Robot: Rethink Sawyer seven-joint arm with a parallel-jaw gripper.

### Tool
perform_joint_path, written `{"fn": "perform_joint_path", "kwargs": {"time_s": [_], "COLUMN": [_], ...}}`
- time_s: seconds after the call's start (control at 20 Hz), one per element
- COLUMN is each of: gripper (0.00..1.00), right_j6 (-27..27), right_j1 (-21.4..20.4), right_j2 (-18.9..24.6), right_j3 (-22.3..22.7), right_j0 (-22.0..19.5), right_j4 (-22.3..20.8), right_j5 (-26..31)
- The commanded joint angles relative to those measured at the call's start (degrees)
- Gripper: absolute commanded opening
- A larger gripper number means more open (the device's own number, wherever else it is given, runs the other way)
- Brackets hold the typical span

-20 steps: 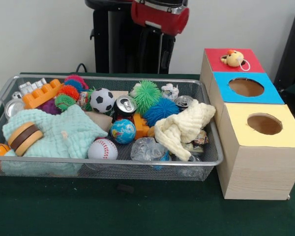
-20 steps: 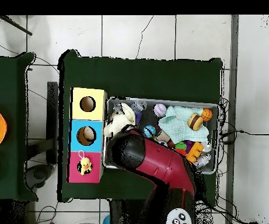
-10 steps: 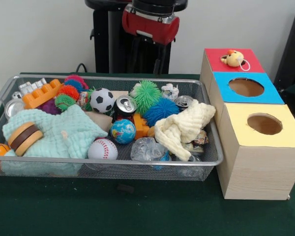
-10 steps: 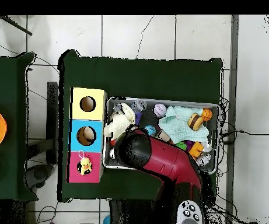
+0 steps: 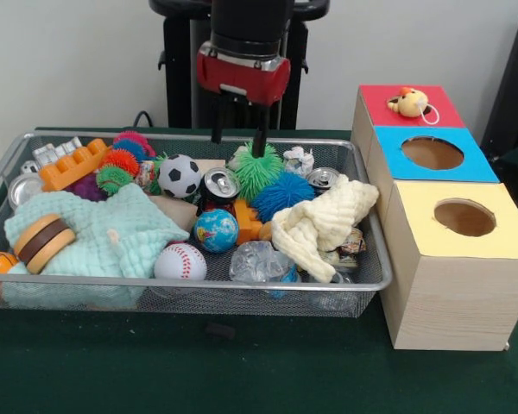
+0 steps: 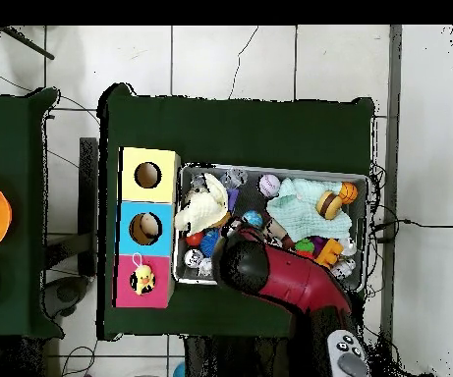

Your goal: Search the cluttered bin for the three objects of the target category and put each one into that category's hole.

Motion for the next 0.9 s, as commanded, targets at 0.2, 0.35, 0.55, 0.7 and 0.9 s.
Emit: {"fn": "perform_joint_path", "kwargs": {"time_s": [0.2, 0.35, 0.55, 0.7, 0.9], "gripper": [1.0, 1.0, 1.0, 1.0, 1.0], "right_j6": [2.8, 4.0, 5.4, 5.3, 6.4], "right_j1": [4.0, 7.5, 11.3, 13.7, 16.8], "right_j2": [6.1, 6.8, 7.1, 7.4, 8.0], "right_j3": [6.9, 6.8, 7.5, 7.0, 6.1], "right_j0": [-5.1, -6.5, -7.4, -8.3, -8.7], "right_j4": [-7.8, -10.0, -13.0, -15.1, -16.5], "right_j5": [-6.1, -10.9, -16.1, -18.3, -21.1]}}
